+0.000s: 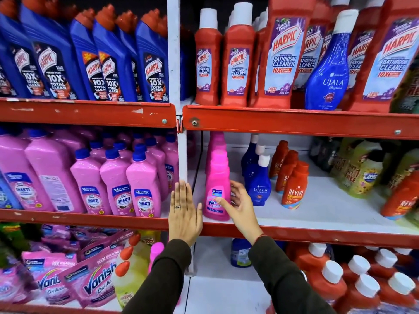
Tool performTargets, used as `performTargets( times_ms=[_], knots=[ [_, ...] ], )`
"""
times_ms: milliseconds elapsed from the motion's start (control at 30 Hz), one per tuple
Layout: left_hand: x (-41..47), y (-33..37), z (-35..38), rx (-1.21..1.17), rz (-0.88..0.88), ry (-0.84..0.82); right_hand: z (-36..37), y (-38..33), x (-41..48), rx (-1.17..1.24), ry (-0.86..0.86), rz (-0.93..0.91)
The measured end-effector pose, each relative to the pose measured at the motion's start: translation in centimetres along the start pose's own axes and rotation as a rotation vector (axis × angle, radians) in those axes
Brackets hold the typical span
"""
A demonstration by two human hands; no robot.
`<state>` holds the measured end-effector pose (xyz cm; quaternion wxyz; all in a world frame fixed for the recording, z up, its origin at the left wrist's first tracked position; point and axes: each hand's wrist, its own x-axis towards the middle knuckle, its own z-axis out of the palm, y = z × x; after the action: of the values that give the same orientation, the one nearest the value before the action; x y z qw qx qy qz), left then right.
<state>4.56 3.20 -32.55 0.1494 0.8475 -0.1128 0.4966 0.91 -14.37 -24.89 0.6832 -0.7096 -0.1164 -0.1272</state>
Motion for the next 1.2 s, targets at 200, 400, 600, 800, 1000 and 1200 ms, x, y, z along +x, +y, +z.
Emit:
performTargets(
  times_ms=[200, 400, 600, 800, 1000, 1200],
  knots=[
    [0.0, 0.2, -0.3, 0.019, -0.013, -0.011, -0.7, -0.1, 0.0, -0.010, -0.053, 0.013],
    [-0.2, 1.5, -1.4, 0.040, -0.064, -0.027, -0.7, -0.1, -1.1, -0.293, 0.073, -0.079],
    [2.7, 5.6, -3.2, -0.047, -0.022, -0.004, -2.6, -2.8, -2.6, -0.757, 0.320, -0.459],
    [9.6, 10.8, -5.9, -0.057, 0.088, 0.131, -5.8, -8.0, -2.4, -0.888, 0.414, -0.630],
    [16.4, 14.6, -8.8, -0.053, 0.117, 0.209, -9.6, -14.0, -1.2, -0.902, 0.511, -0.698],
    [21.8, 16.0, -10.1, 0.043, 0.134, 0.305, -13.6, -20.6, 2.0, -0.839, 0.567, -0.752]
  ],
)
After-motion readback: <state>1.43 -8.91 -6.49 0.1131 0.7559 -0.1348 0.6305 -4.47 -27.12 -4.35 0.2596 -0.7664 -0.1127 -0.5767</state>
